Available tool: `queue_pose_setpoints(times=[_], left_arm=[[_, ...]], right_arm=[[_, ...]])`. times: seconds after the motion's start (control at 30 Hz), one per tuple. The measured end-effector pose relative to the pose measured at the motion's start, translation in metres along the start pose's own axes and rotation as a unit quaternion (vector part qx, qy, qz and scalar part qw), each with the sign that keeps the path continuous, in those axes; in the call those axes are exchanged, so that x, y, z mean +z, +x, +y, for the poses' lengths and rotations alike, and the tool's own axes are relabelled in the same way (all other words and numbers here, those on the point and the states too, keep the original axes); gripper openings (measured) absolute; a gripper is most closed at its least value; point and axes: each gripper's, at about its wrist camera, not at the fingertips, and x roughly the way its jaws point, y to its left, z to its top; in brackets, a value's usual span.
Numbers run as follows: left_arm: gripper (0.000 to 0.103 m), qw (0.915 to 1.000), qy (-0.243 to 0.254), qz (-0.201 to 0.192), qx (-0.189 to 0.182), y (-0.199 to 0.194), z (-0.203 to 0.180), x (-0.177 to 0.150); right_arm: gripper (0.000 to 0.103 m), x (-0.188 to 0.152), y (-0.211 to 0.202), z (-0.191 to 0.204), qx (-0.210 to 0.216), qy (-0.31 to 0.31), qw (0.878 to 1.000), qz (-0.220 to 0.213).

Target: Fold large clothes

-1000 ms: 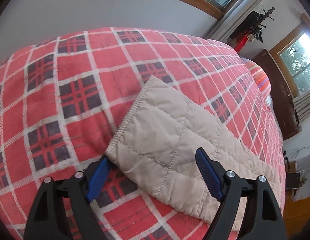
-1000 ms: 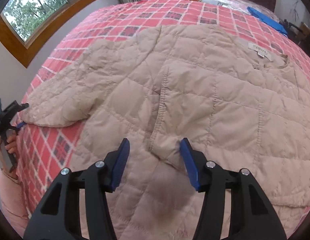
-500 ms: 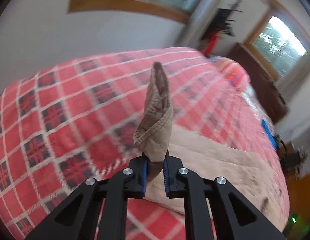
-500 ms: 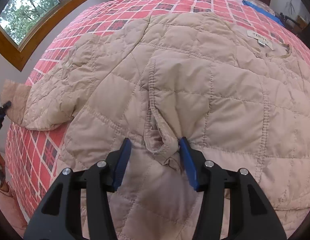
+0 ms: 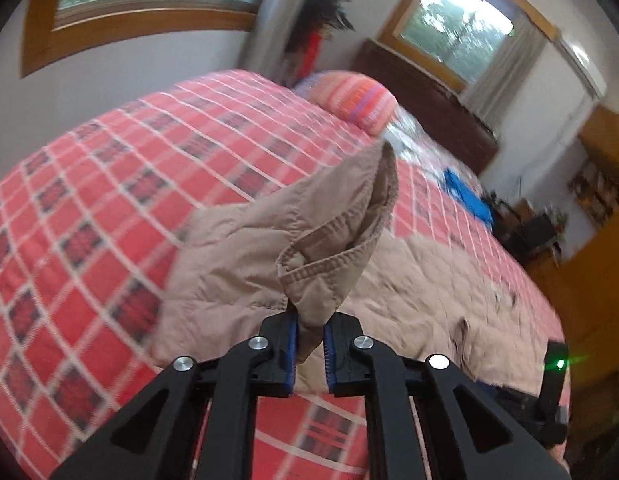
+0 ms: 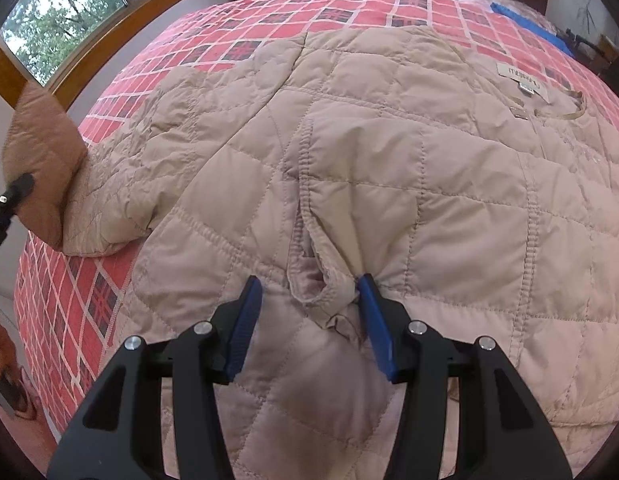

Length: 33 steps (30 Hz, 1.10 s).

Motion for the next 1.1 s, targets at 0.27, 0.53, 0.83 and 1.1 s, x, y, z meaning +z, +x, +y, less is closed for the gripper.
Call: queue_pose_setpoints(times=[0.27,0.53,0.83,1.1], left_arm=[[0.013,0.9957,-0.001,0.091,-0.014,0.065,-0.010,-0.030],[0.069,0.9914,0.015,0.056,-0.117,0.001,-0.014,-0.046],[0.067,0.9946,-0.014,0.021,0.100,0.009,0.046,-0.027],[0.067,0.9902,0.006,0.048,0.131,0.041,0.045,-0.050]], right_arm=[[0.051,0.000,0.000,0.001,-0.001,-0.001,1.000,0.000],[0.051,0.001,-0.001,0.000,0.004,0.000,1.000,0.007],[0.053,0.009,-0.021,0.028,0.014,-0.021,1.000,0.003],[0.052,0.021,-0.017,0.061,0.060,-0.029,0.998,0.013]])
